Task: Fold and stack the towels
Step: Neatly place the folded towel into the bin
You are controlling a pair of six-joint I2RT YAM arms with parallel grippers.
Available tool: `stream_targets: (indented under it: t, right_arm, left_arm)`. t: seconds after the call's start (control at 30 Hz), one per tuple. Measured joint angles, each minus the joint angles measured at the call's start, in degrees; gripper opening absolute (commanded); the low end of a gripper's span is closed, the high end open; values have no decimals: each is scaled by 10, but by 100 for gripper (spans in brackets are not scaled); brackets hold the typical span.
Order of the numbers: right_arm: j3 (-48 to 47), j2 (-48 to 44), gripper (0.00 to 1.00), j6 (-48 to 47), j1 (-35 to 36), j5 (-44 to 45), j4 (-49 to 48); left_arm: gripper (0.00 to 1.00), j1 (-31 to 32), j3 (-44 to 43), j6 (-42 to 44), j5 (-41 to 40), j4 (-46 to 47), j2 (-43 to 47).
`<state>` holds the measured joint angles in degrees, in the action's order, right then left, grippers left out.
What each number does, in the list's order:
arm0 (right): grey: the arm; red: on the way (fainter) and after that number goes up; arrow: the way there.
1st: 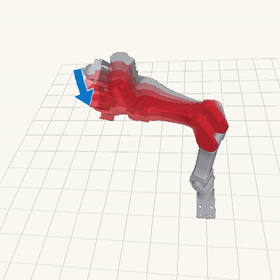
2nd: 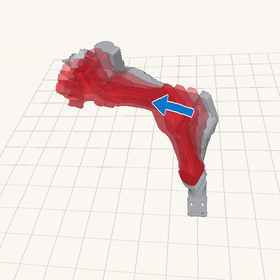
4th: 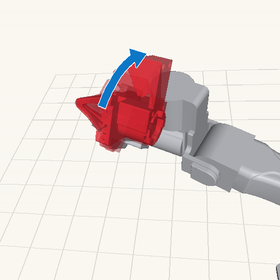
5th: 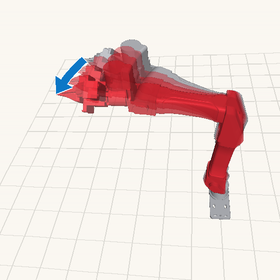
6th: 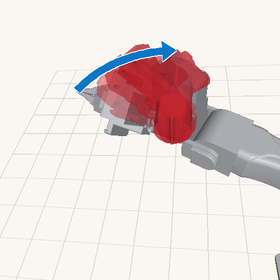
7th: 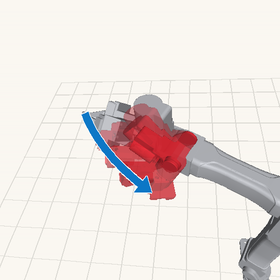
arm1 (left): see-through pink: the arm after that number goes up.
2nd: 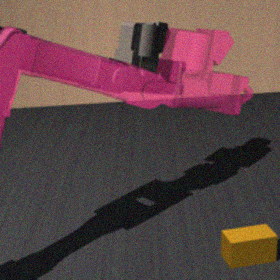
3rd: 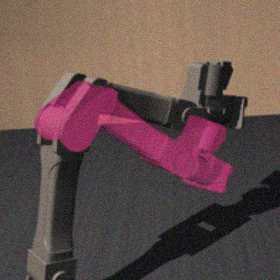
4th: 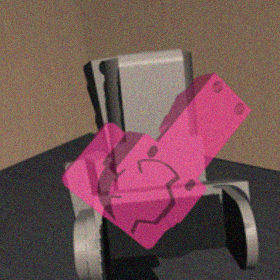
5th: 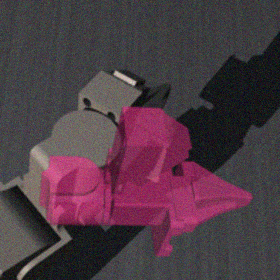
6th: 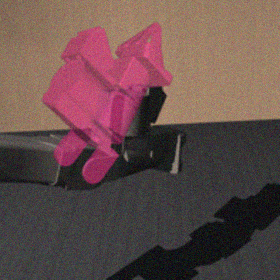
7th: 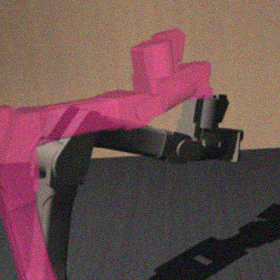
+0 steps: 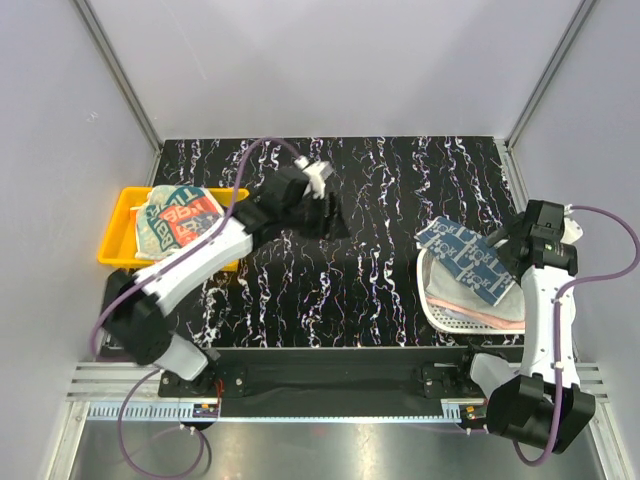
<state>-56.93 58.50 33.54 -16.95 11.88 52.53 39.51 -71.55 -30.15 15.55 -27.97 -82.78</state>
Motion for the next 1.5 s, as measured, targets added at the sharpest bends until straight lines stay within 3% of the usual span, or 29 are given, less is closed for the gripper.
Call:
stream_targets:
  t: [0.37, 0.57, 0.93, 1.2, 1.5]
  right_arm:
    - [43, 2, 100, 6, 0, -70, -47]
    - [67, -7, 100, 13, 0, -71, -55]
    - [73, -13, 100, 21, 0, -69, -66]
    - [99, -10, 100, 23, 0, -65, -80]
    - [113, 12, 99, 28, 0, -48, -109]
  left_arm:
    - [83, 5, -316, -25, 68, 127, -399]
    - [87, 15, -425, -58, 125, 182, -521]
    - [87, 72, -463, -144, 154, 286, -614]
    - [77, 79, -404, -189, 157, 372, -610]
    - [69, 76, -382, -175, 141, 366, -579]
